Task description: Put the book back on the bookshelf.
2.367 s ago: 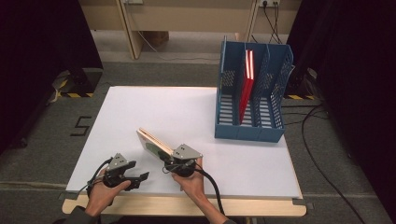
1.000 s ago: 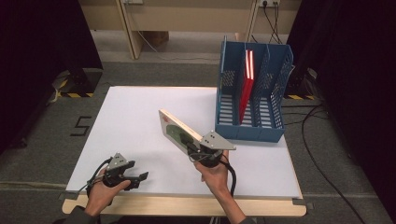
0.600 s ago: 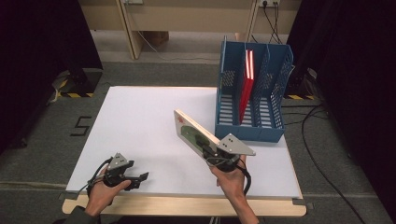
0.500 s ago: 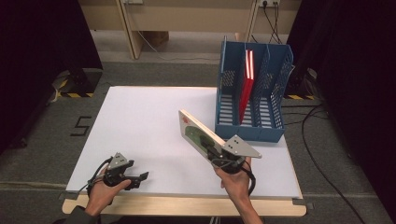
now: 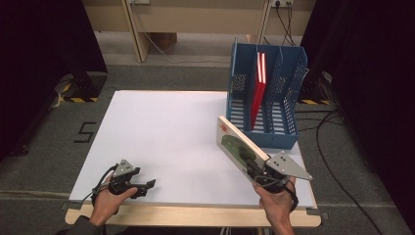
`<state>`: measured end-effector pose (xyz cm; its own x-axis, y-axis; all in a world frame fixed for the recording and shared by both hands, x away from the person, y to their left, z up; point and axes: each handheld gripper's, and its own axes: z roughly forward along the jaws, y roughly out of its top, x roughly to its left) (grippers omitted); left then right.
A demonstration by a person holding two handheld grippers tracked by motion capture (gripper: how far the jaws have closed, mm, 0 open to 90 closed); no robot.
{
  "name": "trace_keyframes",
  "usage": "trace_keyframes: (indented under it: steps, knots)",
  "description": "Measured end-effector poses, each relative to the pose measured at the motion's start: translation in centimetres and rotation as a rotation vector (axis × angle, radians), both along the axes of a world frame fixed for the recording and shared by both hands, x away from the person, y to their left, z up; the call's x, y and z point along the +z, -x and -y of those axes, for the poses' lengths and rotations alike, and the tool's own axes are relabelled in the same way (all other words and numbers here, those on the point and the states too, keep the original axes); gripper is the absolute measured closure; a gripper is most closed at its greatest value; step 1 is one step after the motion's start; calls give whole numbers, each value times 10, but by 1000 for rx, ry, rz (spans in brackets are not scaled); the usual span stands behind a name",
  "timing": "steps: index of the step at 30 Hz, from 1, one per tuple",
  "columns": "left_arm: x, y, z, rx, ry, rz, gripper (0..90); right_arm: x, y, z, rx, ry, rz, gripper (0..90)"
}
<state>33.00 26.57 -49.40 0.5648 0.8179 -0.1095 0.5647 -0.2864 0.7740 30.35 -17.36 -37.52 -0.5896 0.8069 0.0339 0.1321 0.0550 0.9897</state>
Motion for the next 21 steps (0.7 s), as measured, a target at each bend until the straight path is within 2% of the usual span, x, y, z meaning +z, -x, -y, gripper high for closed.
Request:
trace_keyframes:
  steps: [2, 7, 21]
  knots:
    - [0, 0, 0, 2, -1, 1, 184, 2, 2, 7, -20, 8, 0, 762]
    - [0, 0, 0, 1, -5, 3, 183, 5, 4, 24, -72, -8, 2, 762]
    - [-1, -1, 1, 3, -2, 1, 182, 15, -12, 70, -243, -22, 9, 762]
